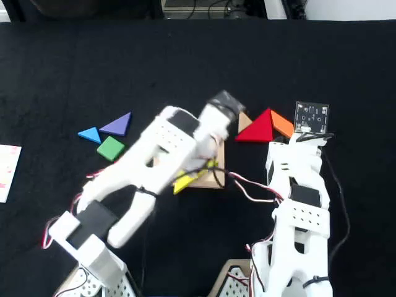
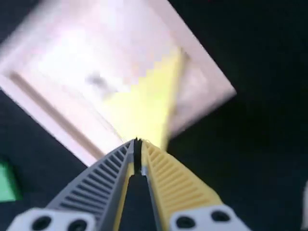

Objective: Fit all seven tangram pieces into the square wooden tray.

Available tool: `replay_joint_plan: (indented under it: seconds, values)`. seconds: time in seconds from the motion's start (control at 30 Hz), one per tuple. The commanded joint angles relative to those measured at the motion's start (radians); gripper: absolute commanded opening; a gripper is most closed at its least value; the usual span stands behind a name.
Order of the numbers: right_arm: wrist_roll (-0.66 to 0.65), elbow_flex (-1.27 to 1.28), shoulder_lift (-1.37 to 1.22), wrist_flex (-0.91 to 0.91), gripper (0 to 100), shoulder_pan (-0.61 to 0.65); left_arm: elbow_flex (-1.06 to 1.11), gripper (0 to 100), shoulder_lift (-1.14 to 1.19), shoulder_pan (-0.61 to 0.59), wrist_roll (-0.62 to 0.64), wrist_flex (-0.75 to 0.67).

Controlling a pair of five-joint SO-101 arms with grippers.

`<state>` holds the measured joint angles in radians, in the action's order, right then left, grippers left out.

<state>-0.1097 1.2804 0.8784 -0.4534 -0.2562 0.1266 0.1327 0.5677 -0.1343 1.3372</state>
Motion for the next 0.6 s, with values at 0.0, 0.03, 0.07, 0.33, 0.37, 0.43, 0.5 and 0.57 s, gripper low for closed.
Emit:
replay_joint_plan:
  seconds: [0.0, 0.03, 0.07, 0.33, 0.37, 0.43, 0.5, 0.57]
  values:
    - [0.006, -0.031, 0.021, 0.021, 1.1, -0.017, -0.008, 3, -0.017, 0.038, 0.170, 0.011]
    - [0.006, -0.031, 0.021, 0.021, 1.1, -0.023, 0.019, 3, -0.017, 0.038, 0.204, -0.017]
    - [0.009, -0.031, 0.021, 0.021, 1.1, -0.029, 0.044, 3, -0.017, 0.041, 0.229, -0.037]
    - [0.012, -0.033, 0.021, 0.021, 1.1, -0.043, 0.239, 3, -0.017, 0.085, 0.282, -0.196]
    - [0.012, -0.035, 0.021, 0.021, 1.1, -0.043, 0.252, 3, -0.017, 0.082, 0.282, -0.213]
    - [0.012, -0.035, 0.021, 0.021, 1.1, -0.043, 0.268, 3, -0.017, 0.081, 0.282, -0.233]
    - [0.012, -0.035, 0.021, 0.021, 1.1, -0.043, 0.275, 3, -0.017, 0.076, 0.281, -0.239]
    - [0.012, -0.035, 0.021, 0.021, 1.1, -0.043, 0.277, 3, -0.011, 0.073, 0.275, -0.236]
